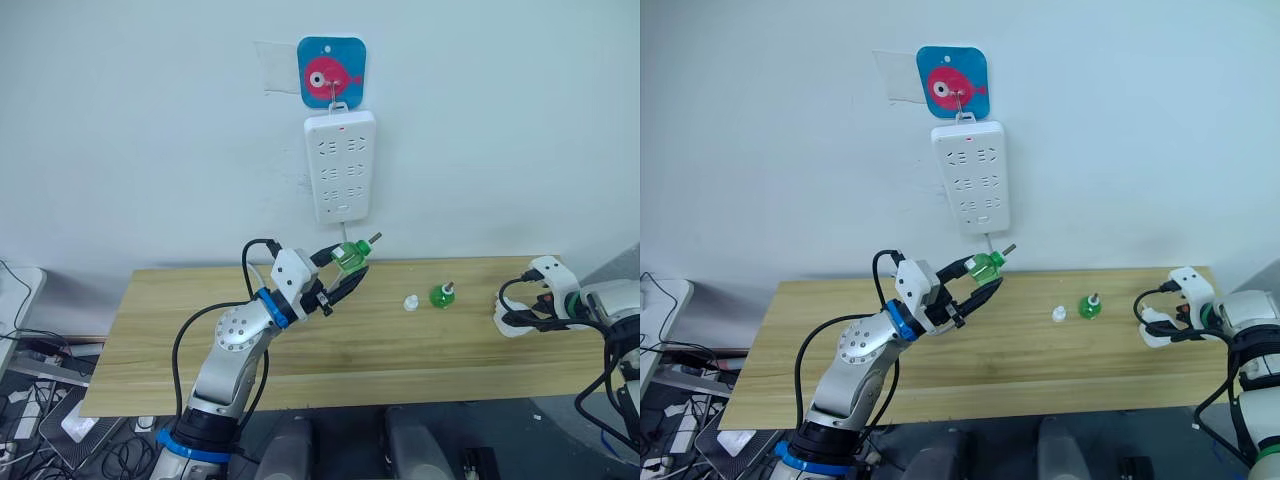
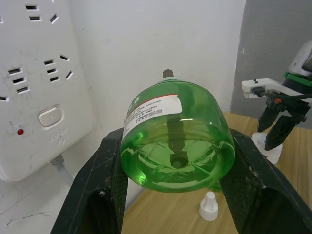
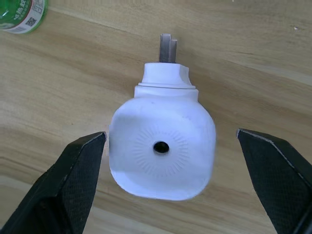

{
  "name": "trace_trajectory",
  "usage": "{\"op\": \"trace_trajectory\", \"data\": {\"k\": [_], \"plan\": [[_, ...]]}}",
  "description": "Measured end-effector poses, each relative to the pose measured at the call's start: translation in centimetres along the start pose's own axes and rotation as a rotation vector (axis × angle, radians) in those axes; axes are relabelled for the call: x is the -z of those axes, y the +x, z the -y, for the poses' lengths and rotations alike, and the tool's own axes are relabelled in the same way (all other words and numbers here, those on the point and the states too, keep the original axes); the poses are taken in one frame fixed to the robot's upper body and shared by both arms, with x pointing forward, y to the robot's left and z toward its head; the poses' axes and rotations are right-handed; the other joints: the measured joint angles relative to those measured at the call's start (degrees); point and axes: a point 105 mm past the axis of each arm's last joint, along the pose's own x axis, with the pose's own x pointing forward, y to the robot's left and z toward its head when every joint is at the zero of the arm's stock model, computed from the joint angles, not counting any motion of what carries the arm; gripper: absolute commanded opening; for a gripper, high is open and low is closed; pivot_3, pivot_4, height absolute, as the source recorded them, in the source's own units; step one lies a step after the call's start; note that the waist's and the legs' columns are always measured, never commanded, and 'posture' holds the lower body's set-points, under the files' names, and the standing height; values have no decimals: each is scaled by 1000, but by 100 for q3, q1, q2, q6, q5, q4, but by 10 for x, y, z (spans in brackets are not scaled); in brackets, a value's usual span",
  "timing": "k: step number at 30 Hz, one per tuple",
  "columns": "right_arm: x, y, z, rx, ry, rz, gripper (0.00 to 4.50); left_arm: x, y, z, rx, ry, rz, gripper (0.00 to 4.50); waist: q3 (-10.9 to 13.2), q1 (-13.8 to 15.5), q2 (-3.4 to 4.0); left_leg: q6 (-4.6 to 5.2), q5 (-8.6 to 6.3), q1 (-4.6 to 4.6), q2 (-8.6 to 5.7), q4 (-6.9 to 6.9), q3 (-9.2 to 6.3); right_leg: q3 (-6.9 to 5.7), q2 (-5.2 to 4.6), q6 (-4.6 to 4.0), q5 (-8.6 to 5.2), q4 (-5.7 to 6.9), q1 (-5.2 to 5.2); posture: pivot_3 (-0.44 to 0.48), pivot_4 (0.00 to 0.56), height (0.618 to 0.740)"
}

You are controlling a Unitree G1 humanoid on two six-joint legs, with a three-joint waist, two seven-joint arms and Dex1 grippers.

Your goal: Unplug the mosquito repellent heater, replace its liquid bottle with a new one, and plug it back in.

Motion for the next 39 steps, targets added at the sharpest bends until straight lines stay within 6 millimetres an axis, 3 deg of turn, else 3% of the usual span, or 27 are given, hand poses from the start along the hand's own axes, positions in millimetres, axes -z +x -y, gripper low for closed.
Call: {"op": "trace_trajectory", "data": {"k": [16, 21, 26, 30, 35, 39], "plan": [[1, 13, -4, -24, -63, -17, 4486, 1, -1, 0, 5, 4, -13, 2225, 112, 1, -2, -2, 1, -2, -1, -2, -3, -1, -2, 0, 0, -3, -1, -7, 265, 740], [1, 11, -1, -24, -62, -9, 3006, 2, -2, -1, 4, 8, -17, 2225, 118, -3, -3, -2, 0, 0, 0, -1, -2, 0, -3, 0, 0, -2, 0, -20, 260, 740], [1, 5, -1, -59, -23, -4, 2973, 2, -2, 0, 9, 8, -17, 2225, 121, -4, 0, -2, 1, -2, -1, -1, -1, 0, -3, 0, 0, -1, -2, -33, 255, 740], [-11, -20, -4, -176, 50, 31, 2973, 2, -4, 3, 52, 10, -23, 2225, 125, -6, 6, -2, 0, -3, -2, -3, 0, 1, -2, 0, 0, -6, -3, -51, 249, 740], [-50, -87, -60, -692, 290, 172, 2973, -8, -7, 21, 210, 16, 5, 2225, 131, -9, 18, -2, -1, -12, 5, -5, -18, -10, -8, 0, 0, -14, -4, -70, 243, 740], [-68, -117, -95, -931, 439, 187, 2973, -14, -4, 33, 322, 29, 22, 2225, 132, -1, 15, -2, -1, -18, 7, -1, -31, -23, -10, -1, 0, -17, -2, -83, 243, 740]]}}
